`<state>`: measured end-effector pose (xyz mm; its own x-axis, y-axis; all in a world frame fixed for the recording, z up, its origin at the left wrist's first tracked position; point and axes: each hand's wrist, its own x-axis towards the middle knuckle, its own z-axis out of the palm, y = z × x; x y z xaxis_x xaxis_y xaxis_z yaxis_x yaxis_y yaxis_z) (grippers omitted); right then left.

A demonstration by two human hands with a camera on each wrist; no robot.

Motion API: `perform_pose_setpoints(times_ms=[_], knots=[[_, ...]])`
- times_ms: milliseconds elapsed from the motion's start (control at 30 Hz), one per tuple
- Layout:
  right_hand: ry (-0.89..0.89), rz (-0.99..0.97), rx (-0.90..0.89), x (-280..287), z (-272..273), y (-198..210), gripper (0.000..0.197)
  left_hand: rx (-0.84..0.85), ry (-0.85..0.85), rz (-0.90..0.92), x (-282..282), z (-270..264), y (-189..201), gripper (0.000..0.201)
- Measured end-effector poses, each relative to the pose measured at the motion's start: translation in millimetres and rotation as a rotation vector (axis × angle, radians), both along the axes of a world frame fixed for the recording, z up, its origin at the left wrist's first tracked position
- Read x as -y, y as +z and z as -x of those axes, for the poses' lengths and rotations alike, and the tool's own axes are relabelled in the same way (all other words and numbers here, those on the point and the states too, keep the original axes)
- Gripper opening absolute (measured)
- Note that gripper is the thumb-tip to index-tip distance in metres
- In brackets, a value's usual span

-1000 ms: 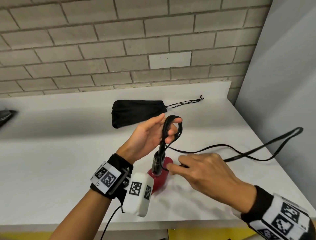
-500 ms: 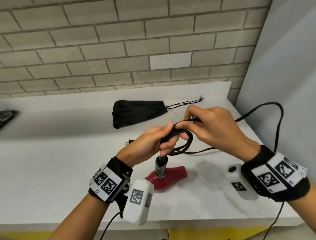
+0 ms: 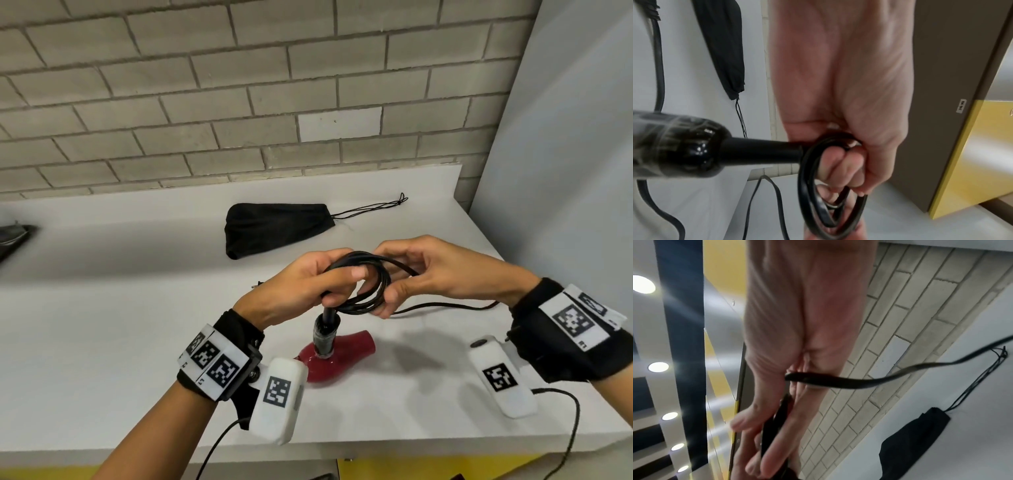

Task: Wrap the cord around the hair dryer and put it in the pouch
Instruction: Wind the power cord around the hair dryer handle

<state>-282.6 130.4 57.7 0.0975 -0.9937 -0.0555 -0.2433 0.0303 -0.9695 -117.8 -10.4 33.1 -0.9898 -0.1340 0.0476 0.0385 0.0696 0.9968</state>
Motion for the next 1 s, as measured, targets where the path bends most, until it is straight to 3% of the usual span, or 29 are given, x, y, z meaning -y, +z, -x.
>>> perform_pose_setpoints(times_ms=[233, 467, 633, 733, 800, 933, 1000], knots=[[-0.142, 0.078, 0.017, 1.7, -7.7, -3.7, 0.010, -0.028, 0.031, -0.016, -1.9, 3.7, -1.3, 0.026], [-0.242, 0.096, -0.016, 3.2, -16.2, -4.5, 0.010, -0.021, 0.041, -0.053, 1.1, 6.1, -0.5, 0.027], [-0.213, 0.078, -0.043, 4.5, -13.7, -0.5, 0.010, -0.005, -0.020, -0.309, 3.1, 8.3, -0.4, 0.034], [-0.198, 0.091, -0.166, 5.5, -1.2, 2.8, 0.015, -0.019, -0.074, -0.432, 7.5, 5.4, -0.8, 0.032], [-0.259, 0.133, -0.274, 3.5, 14.2, 8.8, 0.018, -0.025, -0.045, -0.370, 7.6, 2.4, -2.0, 0.030], [-0.163, 0.186, -0.549, -9.4, 38.1, 30.4, 0.023, -0.027, -0.020, -0.252, 6.8, 1.8, -0.7, 0.028], [-0.201, 0.218, -0.693, -21.2, 55.2, 43.2, 0.023, -0.035, 0.055, -0.260, 14.3, -2.5, 0.2, 0.026]])
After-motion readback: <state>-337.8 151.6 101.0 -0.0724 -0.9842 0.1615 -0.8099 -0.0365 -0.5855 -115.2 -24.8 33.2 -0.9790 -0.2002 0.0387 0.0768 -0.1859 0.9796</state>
